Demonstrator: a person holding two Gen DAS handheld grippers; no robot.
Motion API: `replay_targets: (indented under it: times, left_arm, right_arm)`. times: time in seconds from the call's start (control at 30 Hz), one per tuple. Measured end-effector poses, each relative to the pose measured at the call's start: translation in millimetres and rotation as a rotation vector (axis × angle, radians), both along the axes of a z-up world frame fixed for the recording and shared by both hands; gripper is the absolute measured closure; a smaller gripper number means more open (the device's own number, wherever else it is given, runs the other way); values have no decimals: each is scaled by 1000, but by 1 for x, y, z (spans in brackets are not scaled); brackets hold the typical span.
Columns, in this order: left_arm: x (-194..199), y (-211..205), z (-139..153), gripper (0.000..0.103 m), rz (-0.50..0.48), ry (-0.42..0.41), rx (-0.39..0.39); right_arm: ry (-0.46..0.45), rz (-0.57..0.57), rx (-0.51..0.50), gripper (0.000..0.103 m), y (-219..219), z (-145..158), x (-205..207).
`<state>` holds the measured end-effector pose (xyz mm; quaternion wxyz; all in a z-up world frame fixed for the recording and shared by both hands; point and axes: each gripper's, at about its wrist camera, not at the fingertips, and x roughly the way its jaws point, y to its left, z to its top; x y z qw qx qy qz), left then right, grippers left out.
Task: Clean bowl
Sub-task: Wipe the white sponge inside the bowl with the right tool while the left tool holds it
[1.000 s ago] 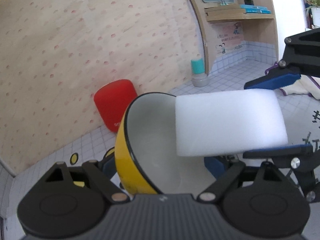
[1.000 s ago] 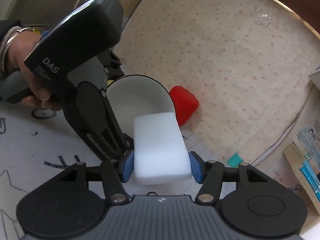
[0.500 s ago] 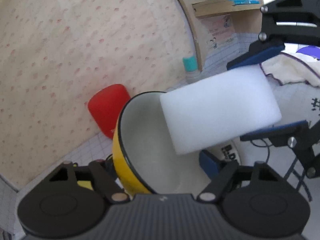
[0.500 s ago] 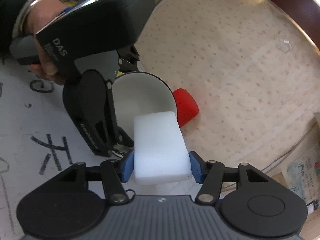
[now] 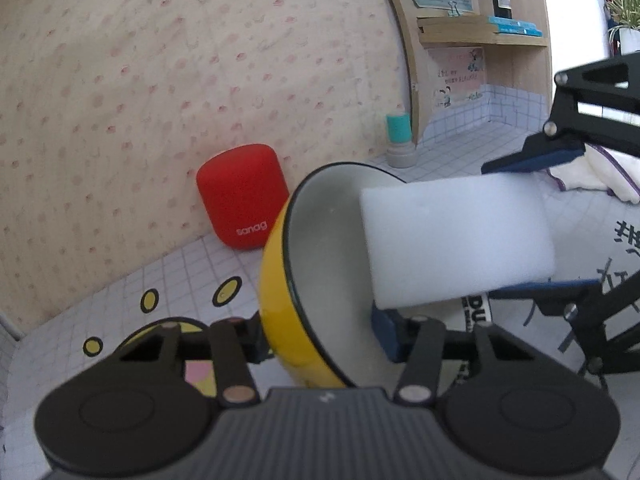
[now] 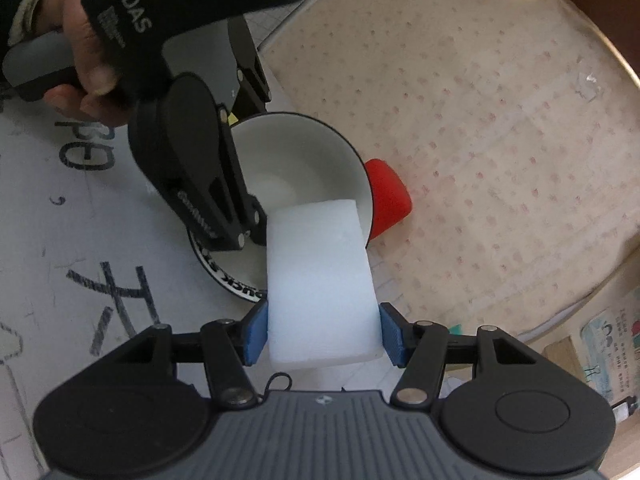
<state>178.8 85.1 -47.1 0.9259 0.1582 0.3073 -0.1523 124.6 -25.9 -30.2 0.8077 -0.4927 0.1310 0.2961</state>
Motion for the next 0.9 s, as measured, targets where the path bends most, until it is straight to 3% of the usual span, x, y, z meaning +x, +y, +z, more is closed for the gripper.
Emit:
replay_targets:
  times: [0.17,0.47,0.57,0.73,0.9]
  left_arm:
    - [-1,2,-1,52,-18,2,-8]
    - [-1,5,-3,48,-48,17,-32]
    - [-1,6,-3,48,-50,17,-42]
    - [-4,5,-4,45,-81,19,-54]
    - [-5,4,-4,40,-87,15,-54]
  right_arm:
    - [-70,-6,-19,47,4,4,-10]
    - [-47,-23,-69,47,2,5,-16]
    - [-92,-25,-56,47,6,9,-18]
    - [-159,-12,-116,46,16,3,-18]
    - [-113,-22,-170,46,15,-7,-12]
